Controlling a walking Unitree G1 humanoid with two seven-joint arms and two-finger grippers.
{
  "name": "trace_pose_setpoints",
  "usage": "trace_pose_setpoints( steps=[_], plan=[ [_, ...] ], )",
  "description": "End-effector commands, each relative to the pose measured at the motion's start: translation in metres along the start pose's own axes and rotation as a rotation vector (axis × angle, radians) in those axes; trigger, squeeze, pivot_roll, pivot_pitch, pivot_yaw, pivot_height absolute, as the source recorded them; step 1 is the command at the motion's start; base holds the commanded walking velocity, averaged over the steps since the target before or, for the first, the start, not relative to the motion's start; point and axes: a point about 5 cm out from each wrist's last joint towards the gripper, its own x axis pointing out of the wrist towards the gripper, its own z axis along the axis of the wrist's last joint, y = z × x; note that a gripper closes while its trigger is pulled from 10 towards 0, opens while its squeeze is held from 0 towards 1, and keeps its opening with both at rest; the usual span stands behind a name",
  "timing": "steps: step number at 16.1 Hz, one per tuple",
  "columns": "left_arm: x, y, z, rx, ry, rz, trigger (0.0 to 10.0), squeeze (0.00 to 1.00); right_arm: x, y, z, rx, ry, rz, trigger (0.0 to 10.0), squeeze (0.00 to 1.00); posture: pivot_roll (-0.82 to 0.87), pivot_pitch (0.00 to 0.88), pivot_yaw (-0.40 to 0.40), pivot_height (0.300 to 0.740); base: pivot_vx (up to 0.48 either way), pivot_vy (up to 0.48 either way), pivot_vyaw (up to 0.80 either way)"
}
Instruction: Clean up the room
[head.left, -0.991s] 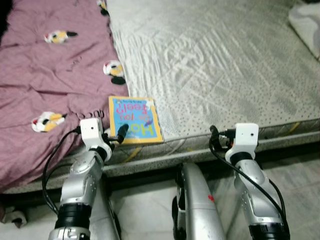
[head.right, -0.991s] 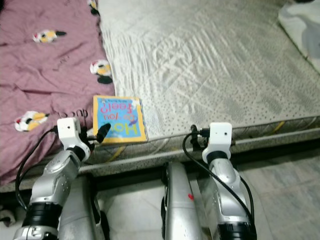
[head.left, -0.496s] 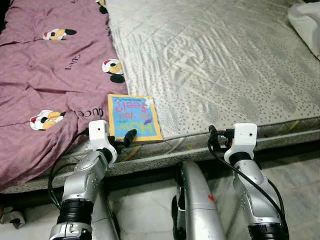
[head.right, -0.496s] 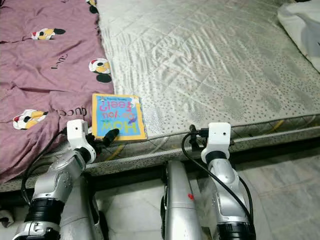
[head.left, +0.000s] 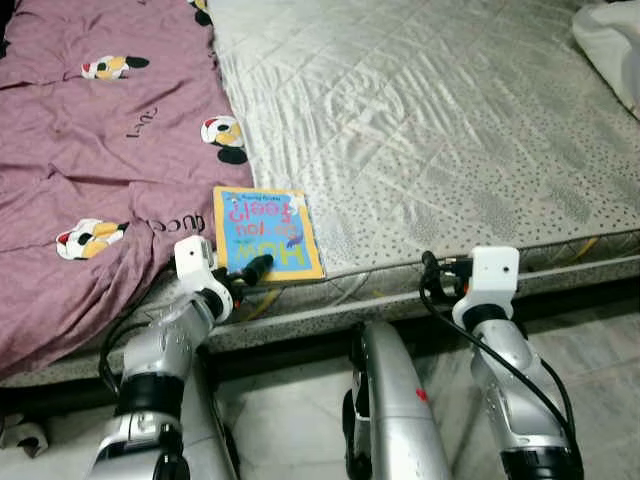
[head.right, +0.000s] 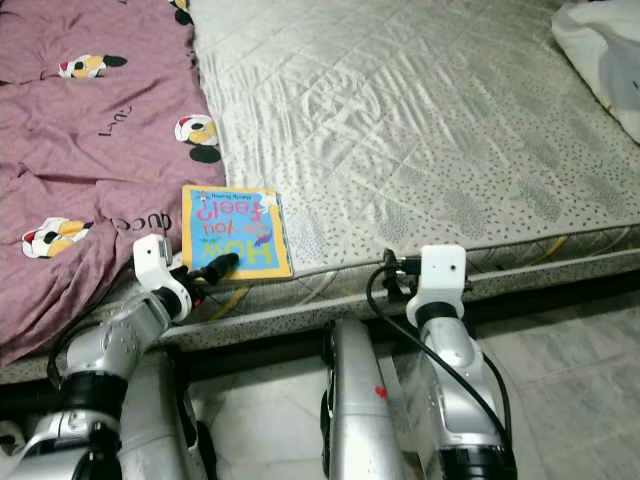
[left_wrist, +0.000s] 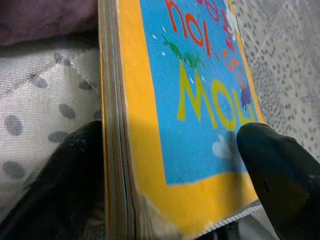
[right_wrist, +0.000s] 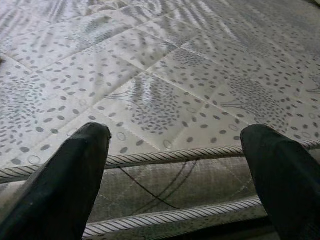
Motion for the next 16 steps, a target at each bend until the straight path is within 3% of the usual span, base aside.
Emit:
trace_pose_setpoints(
  steps=[1, 2, 4, 7, 16],
  plan=[
    [0.001, 0.004, -0.003, -0.021, 0.038, 0.001, 7.3, 0.0, -0.003, -0.007, 0.0, -0.005, 0.005, -0.019, 10.0, 0.0, -0.13, 0.168, -0.054, 0.518, 0.0, 0.0, 0.0],
    [0.001, 0.005, -0.004, -0.021, 0.054, -0.002, 0.0, 0.0, -0.003, -0.007, 0.0, -0.006, 0.005, -0.02, 10.0, 0.0, -0.13, 0.168, -0.054, 0.518, 0.0, 0.0, 0.0],
    [0.003, 0.008, -0.003, -0.038, 0.089, 0.001, 0.0, 0.0, -0.003, -0.008, 0.002, -0.016, -0.001, -0.019, 10.0, 0.0, -0.14, 0.166, -0.055, 0.518, 0.0, 0.0, 0.0],
    [0.003, 0.015, 0.01, -0.057, 0.042, 0.013, 0.0, 0.0, -0.003, -0.009, 0.002, -0.023, -0.001, -0.018, 10.0, 0.0, -0.14, 0.161, -0.056, 0.518, 0.0, 0.0, 0.0],
    [0.004, 0.017, 0.02, -0.036, -0.003, -0.001, 0.0, 0.0, 0.002, -0.006, 0.006, -0.04, -0.022, -0.006, 10.0, 0.0, -0.14, 0.148, -0.058, 0.518, 0.0, 0.0, 0.0]
  ],
)
